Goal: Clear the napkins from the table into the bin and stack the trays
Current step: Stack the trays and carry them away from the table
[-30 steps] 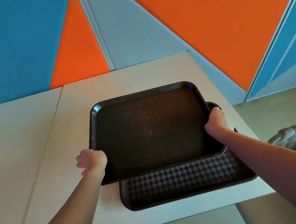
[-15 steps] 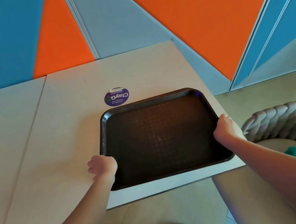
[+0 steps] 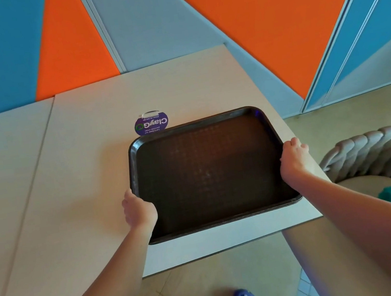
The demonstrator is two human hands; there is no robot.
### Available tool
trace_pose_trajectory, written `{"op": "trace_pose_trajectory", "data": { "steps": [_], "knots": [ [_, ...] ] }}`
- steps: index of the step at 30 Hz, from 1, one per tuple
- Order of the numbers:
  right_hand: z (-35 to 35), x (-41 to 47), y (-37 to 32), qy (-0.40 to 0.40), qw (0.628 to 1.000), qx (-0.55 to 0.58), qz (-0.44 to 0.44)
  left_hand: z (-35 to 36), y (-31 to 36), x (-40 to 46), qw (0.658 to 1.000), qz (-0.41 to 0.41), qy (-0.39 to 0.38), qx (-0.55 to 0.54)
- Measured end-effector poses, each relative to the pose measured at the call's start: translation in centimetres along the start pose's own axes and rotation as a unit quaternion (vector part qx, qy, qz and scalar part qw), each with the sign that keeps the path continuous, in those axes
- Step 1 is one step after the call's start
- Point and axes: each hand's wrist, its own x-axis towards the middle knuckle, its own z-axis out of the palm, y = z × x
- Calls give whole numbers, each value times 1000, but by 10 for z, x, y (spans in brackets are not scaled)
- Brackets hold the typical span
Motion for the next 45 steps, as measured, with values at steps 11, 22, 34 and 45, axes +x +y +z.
{"op": "trace_pose_trajectory", "data": {
  "steps": [11,22,34,45],
  "knots": [
    [-6,7,0,-19,998,51,12,-1,14,8,998,-10,19,53],
    [2,16,4,-80,985,134,69,-2,2,38,991,-104,12,82],
    [-9,7,-26,-53,975,207,55,-31,-16,35,986,-157,50,-22],
    [-48,-13,-123,-40,960,278,-18,-136,-24,50,976,-127,137,-113]
  ]
}}
